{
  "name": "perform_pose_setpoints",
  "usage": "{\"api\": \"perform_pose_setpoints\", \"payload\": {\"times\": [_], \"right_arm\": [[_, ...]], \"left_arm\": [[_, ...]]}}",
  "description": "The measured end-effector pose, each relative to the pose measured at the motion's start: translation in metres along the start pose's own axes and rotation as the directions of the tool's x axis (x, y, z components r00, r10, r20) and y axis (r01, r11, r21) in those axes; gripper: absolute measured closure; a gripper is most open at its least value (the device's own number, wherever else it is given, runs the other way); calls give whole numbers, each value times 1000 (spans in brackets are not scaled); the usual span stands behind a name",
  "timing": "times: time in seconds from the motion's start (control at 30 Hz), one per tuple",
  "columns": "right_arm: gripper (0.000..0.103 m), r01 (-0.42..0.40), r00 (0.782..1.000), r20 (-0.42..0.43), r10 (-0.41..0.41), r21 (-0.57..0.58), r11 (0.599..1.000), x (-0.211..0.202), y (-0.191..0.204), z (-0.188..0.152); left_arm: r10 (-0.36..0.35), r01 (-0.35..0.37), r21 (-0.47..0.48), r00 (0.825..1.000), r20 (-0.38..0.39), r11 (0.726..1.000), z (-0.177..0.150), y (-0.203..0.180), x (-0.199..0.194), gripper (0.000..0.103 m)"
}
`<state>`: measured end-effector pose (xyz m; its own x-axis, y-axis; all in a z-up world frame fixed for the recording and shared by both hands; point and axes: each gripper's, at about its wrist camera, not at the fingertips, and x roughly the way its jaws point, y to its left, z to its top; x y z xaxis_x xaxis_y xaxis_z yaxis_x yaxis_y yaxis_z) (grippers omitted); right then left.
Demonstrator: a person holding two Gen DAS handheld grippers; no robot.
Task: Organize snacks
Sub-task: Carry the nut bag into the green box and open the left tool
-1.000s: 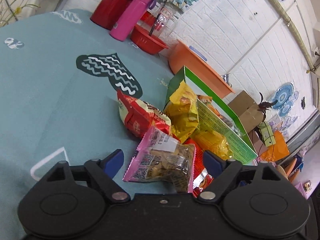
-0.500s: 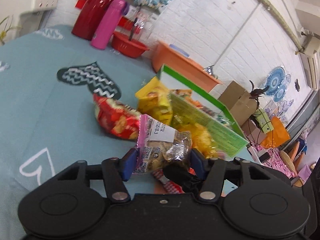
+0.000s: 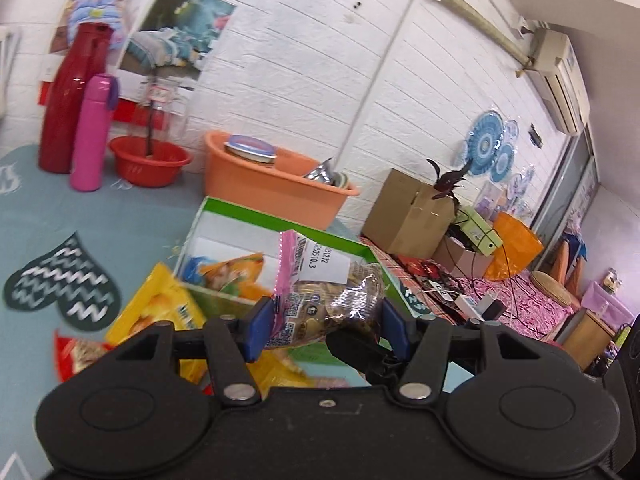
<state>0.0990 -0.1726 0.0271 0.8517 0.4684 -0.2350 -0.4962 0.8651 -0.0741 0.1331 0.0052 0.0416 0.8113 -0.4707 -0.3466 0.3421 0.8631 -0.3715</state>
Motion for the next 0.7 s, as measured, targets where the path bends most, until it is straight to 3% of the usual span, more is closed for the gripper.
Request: {"api": "perform_pose_setpoints", "payload": {"times": [0.23,0.57,0.63,0.7], "right_arm": [[55,71,997,-5,-71,54,996,20,-36,2],[56,88,996,-43,-83,129,988,70,-79,-3],[55,90,995,-56,-83,138,986,79,-84,-5],[47,92,995,-57,-85,141,986,89,-88,-8]], "left_arm": [[-42,43,9,998,-44,999,21,2,54,18],[-42,41,-8,995,-94,999,39,23,119,17],[-30,30,-2,995,-96,1000,40,26,129,14],[12,-10,24,996,-90,1000,38,29,137,0]]}}
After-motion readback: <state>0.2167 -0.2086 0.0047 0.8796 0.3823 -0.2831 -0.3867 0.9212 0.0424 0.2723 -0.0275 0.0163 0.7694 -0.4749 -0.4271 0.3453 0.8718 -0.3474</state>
